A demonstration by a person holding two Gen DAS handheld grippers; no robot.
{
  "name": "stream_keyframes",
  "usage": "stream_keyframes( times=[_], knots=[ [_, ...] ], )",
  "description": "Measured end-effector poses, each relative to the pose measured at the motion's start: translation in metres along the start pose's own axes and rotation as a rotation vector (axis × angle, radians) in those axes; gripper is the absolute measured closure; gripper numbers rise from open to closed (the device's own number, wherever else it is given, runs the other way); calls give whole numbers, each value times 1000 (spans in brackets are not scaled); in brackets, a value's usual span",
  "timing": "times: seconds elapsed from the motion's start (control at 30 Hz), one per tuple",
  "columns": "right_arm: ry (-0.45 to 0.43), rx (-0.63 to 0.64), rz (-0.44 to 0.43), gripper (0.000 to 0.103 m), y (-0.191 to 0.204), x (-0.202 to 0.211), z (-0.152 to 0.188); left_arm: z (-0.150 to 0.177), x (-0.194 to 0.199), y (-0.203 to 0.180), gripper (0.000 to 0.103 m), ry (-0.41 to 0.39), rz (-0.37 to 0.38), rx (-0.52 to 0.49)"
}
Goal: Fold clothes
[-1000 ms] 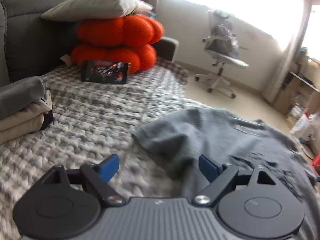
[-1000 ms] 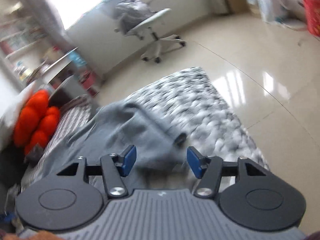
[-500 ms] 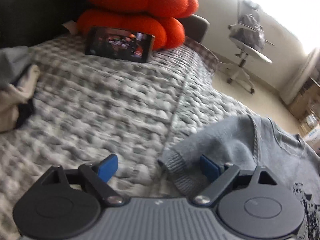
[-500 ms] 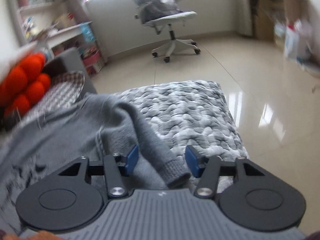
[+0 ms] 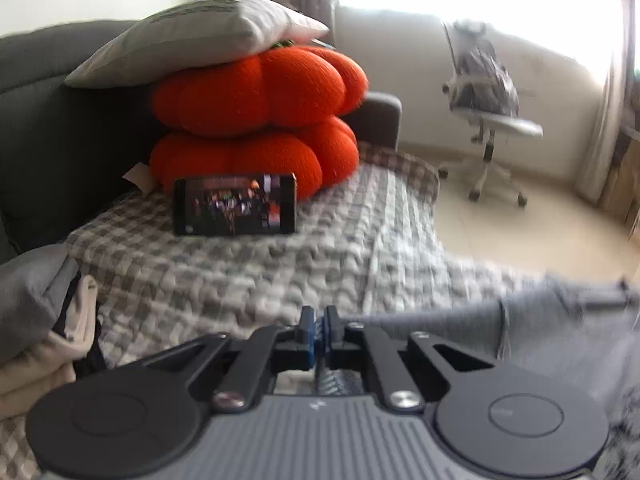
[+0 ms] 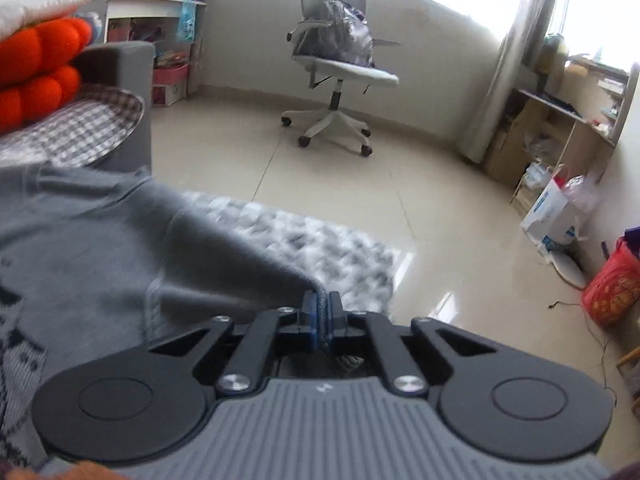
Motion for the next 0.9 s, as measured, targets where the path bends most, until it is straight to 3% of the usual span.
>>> stream_keyframes(
  times=[0.17,0.47,0.6,0.67,0.73,0.77,0.8,0.83,0.9],
  knots=[
    [19,59,81,99,-7,-20,-13,-5,-23,12,101,35,-66,-19],
    [94,80,189,100,-21,-52,-8,14,-48,14,100,74,-90,-49],
    [51,89,341,103,-41,-43,-15,5,-47,22,103,38,-110,-35],
    [55,18,222,103,-42,-44,-12,4,-48,27,102,46,-105,-16],
    [62,18,189,103,-37,-44,-7,7,-49,29,99,70,-79,22],
    [59,19,172,103,-33,-42,-5,9,-47,29,96,78,-59,41],
    [56,20,156,103,-29,-41,-2,12,-44,28,85,86,-42,55],
    [53,21,140,101,-25,-40,0,15,-40,27,68,92,-32,65],
    [50,-9,92,95,-15,-33,4,22,-30,26,48,99,-22,69]
  ],
)
Point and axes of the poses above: each gripper's, at about its wrist camera, not at the fingertips, and x roughly against the way its jaws point, y to its left, z to its underside, the point moved 10 cm from there along -x, roughly the way its jaws point, and after that the axes turned 7 degrees about x, right-handed, at the moved point
